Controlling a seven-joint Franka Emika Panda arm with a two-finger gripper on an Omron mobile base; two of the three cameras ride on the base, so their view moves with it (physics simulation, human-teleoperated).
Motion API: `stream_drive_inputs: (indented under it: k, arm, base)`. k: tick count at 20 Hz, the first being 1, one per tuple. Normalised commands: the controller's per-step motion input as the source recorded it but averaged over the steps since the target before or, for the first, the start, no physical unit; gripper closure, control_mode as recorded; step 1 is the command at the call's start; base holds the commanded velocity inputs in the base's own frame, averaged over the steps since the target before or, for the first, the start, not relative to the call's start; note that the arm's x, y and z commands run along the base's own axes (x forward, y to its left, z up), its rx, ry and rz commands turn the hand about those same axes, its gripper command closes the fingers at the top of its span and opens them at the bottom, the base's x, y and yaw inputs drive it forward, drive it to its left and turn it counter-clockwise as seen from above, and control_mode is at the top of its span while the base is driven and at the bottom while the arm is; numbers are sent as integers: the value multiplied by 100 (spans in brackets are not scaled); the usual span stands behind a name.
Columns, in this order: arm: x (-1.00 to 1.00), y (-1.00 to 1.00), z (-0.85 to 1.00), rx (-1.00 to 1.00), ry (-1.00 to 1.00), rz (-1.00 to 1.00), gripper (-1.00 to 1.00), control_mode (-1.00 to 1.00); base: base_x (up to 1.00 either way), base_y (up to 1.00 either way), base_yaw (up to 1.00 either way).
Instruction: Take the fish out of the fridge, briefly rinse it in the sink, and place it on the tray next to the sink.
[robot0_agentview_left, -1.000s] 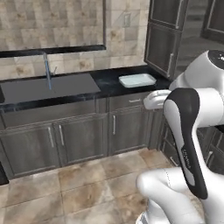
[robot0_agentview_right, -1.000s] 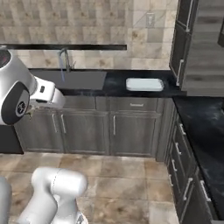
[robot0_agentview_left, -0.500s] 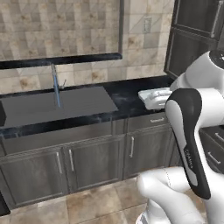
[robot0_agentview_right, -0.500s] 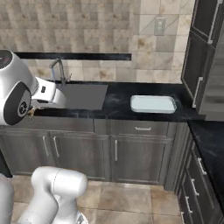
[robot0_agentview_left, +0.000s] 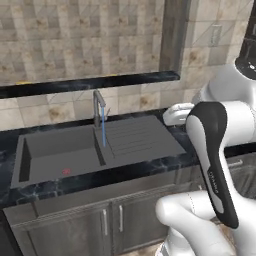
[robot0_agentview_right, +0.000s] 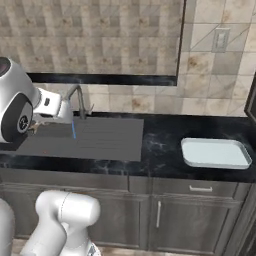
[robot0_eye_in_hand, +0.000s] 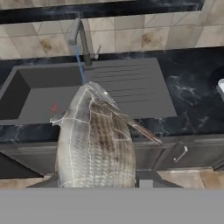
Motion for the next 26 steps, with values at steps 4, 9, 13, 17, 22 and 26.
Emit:
stream_drive_inputs:
  k: [4, 9, 13, 17, 22, 26]
  arm:
    - [0, 0, 0, 0, 0, 0, 100, 100]
    - [0, 0, 0, 0, 0, 0, 100, 100]
    - [0, 0, 0, 0, 0, 0, 100, 100]
    - [0, 0, 0, 0, 0, 0, 100, 100]
    - [0, 0, 0, 0, 0, 0, 100, 100]
    - [15, 0, -51, 13, 37, 9, 100, -100]
  base:
    - [48, 5, 1]
    - [30, 3, 1]
    - [62, 12, 0]
    - [71, 1, 0]
    - [38, 3, 3]
    - [0, 0, 0]
